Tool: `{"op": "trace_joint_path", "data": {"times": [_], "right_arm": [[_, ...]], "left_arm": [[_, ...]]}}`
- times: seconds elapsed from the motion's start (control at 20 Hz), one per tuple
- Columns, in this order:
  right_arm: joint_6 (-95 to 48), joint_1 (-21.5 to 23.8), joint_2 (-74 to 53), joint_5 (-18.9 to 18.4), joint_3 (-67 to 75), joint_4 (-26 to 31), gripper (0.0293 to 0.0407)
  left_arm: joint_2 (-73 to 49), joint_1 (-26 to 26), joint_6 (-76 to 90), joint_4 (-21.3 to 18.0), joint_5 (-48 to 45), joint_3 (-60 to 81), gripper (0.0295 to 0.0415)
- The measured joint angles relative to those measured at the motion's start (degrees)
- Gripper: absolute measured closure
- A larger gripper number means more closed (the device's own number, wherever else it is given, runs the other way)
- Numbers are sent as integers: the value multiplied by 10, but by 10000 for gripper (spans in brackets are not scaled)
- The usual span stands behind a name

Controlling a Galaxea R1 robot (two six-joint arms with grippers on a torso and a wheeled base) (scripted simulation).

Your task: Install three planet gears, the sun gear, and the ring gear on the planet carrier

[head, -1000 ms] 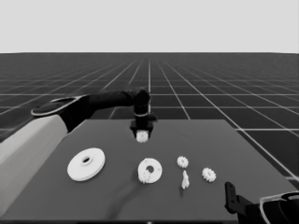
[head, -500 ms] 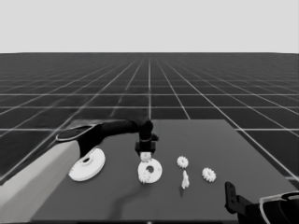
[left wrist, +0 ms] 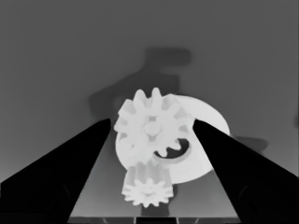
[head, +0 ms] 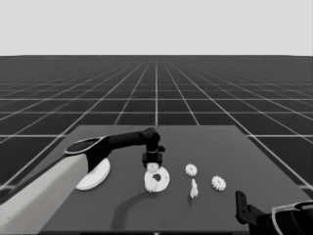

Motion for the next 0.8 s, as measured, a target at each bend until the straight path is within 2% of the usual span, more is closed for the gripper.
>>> {"op": "trace_joint_path", "data": {"times": [0.1, 0.35, 0.4, 0.45, 0.5, 0.6, 0.8], "right_arm": [[0, 0, 0, 0, 0, 0, 315], [0, 0, 0, 0, 0, 0, 315], [0, 0, 0, 0, 0, 0, 315], [0, 0, 0, 0, 0, 0, 315], [0, 0, 0, 0, 0, 0, 315], [0, 0, 0, 0, 0, 0, 315], [0, 0, 0, 0, 0, 0, 315]], "left_arm": [[0, 0, 0, 0, 0, 0, 326], [0, 0, 0, 0, 0, 0, 326], [-32, -53, -51, -59, 48, 93, 326], [-39, -114, -66, -105, 65, 117, 326], [-38, -149, -65, -135, 72, 115, 326], [-33, -180, -58, -162, 78, 104, 326], [-30, -192, -53, -174, 82, 95, 326]]}}
